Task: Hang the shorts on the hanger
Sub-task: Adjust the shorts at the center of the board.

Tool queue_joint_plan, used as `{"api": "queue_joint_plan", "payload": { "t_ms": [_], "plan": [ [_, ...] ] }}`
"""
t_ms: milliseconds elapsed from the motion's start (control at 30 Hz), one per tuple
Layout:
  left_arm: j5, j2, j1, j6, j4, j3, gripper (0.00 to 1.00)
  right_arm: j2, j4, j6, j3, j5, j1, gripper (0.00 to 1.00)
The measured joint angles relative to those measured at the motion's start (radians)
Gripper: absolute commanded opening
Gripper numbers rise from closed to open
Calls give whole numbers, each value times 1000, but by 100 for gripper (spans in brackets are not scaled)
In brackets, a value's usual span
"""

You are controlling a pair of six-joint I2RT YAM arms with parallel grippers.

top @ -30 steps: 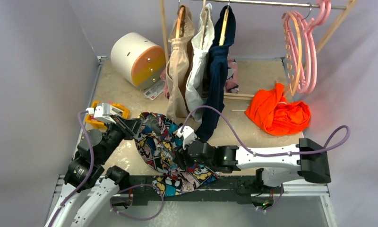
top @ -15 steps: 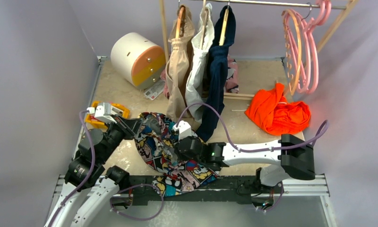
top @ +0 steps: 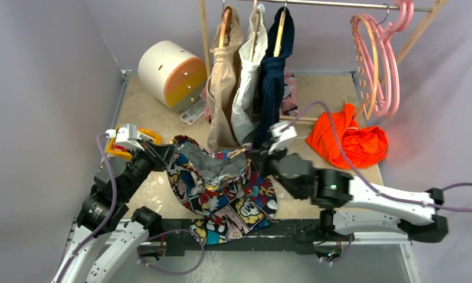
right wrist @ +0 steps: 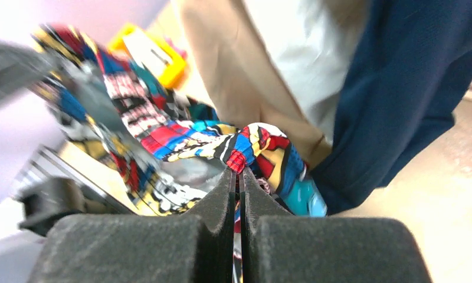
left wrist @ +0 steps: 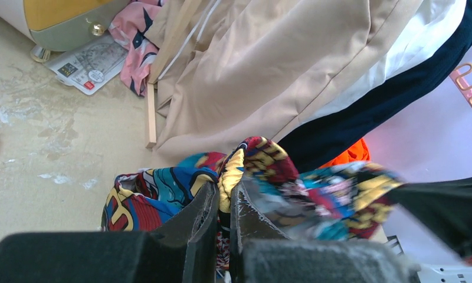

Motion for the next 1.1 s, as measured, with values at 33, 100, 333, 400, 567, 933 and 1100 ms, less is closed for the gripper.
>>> {"api": "queue_joint_plan", "payload": {
  "t_ms": [33, 100, 333, 400, 567, 933, 1100],
  "plan": [
    [1, 6, 0, 0, 3, 0, 0, -46, -18, -8, 24, 19, 0, 0],
    [5, 19, 0, 0, 11, 0, 0, -121, -44, -16, 57, 51, 0, 0],
    [42, 45, 0, -10, 54, -54, 0, -198, -169, 9, 59, 117, 0, 0],
    [46, 62, 0, -11, 56, -71, 0, -185, -219, 40, 48, 131, 0, 0],
    [61, 116, 0, -13, 69, -105, 3, -163, -304, 94, 28, 164, 0, 0],
    [105, 169, 0, -32, 100, -140, 59, -185, -275, 34, 19, 165, 0, 0],
    [124, 180, 0, -32, 111, -141, 65, -177, -241, -9, 20, 148, 0, 0]
  ]
}}
